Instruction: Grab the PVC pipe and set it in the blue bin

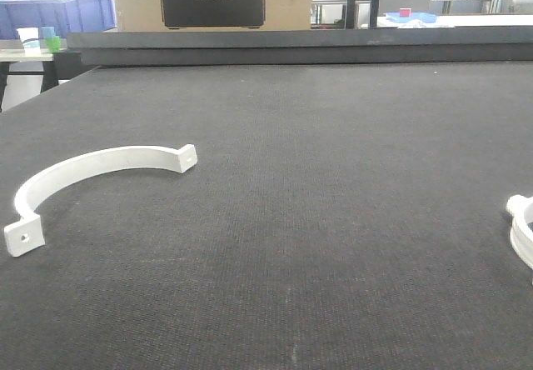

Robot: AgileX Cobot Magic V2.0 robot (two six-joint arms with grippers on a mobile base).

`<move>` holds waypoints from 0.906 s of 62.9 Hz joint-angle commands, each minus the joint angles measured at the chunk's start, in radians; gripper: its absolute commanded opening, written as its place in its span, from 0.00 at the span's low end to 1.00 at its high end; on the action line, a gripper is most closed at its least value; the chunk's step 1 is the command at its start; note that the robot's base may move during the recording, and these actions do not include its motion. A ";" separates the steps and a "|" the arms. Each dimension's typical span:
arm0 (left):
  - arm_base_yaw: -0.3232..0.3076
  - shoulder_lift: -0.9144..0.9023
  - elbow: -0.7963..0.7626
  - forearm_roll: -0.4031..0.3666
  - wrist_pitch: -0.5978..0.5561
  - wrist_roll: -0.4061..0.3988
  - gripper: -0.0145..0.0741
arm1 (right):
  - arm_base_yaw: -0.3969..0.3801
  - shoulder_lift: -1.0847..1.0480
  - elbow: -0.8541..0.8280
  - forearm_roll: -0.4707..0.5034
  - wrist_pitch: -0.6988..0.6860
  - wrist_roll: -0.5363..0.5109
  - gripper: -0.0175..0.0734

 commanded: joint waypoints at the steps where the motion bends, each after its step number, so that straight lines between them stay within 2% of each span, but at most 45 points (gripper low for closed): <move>1: -0.002 -0.006 -0.002 0.008 -0.017 -0.008 0.04 | -0.001 -0.004 0.000 0.005 -0.017 0.000 0.01; 34: -0.002 -0.006 -0.002 0.008 -0.017 -0.008 0.04 | -0.001 -0.004 0.000 0.005 -0.017 0.000 0.01; 40: -0.002 -0.006 -0.002 0.035 -0.017 0.003 0.04 | -0.001 -0.004 0.000 0.005 -0.017 0.000 0.01; 54: -0.002 -0.006 -0.002 0.035 -0.017 0.003 0.04 | -0.001 -0.004 0.000 0.005 -0.017 0.000 0.01; 57: -0.002 -0.006 -0.002 0.035 -0.017 0.003 0.04 | -0.002 -0.004 0.000 -0.020 -0.017 0.000 0.01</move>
